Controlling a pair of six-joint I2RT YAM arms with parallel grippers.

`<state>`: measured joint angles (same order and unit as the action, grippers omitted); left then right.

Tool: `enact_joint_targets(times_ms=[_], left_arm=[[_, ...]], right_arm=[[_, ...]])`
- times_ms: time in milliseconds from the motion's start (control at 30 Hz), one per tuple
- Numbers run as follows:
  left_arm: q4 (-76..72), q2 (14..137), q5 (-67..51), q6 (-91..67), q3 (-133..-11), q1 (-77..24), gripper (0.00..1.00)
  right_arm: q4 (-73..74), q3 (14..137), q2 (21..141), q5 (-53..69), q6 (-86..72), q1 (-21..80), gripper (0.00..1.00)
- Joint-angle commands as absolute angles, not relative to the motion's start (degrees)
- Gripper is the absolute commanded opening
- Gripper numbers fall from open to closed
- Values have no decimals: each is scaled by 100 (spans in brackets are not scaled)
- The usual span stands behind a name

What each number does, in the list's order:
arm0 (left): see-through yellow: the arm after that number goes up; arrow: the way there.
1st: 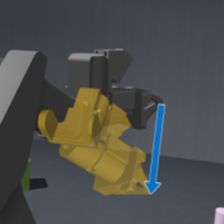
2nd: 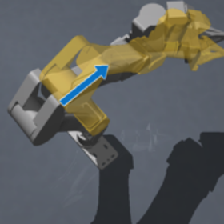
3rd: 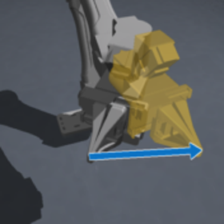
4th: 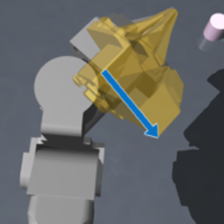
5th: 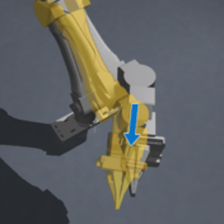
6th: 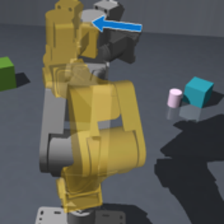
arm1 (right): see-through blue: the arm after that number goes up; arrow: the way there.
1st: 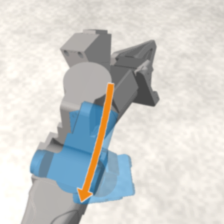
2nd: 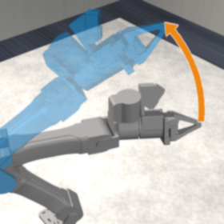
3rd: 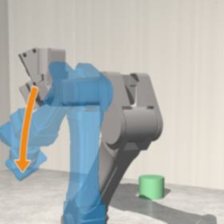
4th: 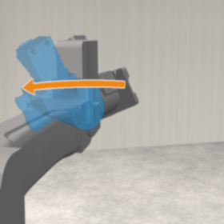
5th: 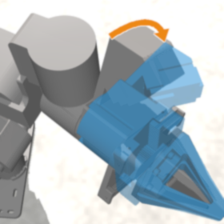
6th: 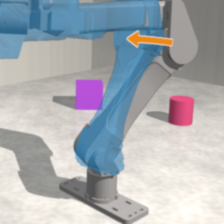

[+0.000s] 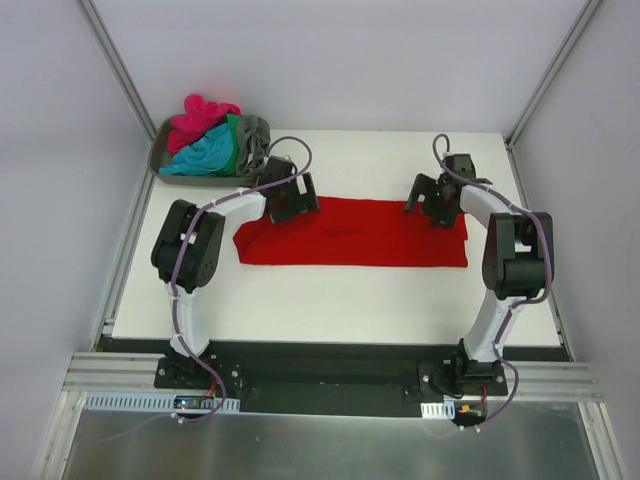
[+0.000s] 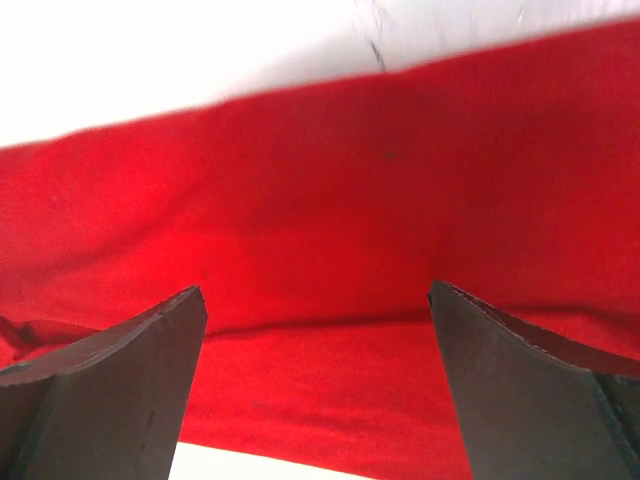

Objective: Fold and stack the t-shirts
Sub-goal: Rotate the tshirt 90 degrees

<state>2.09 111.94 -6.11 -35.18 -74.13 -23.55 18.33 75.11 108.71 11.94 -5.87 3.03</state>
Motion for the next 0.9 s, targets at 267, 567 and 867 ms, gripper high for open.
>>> enact_joint_targets(times_ms=[267,567,867], left_arm=[[387,12742,-1510,-3990,-9472,-2320,99],[396,14561,-1908,-4771,-12292,-2706,99],[-684,16066,-1521,-6353,-13887,-2812,99]], right_arm=[[1836,4529,8747,1468,-1572,711,96],[1645,3594,7998,1942,-2890,3267,96],[1143,4535,8517,2812,-2453,4333,96]])
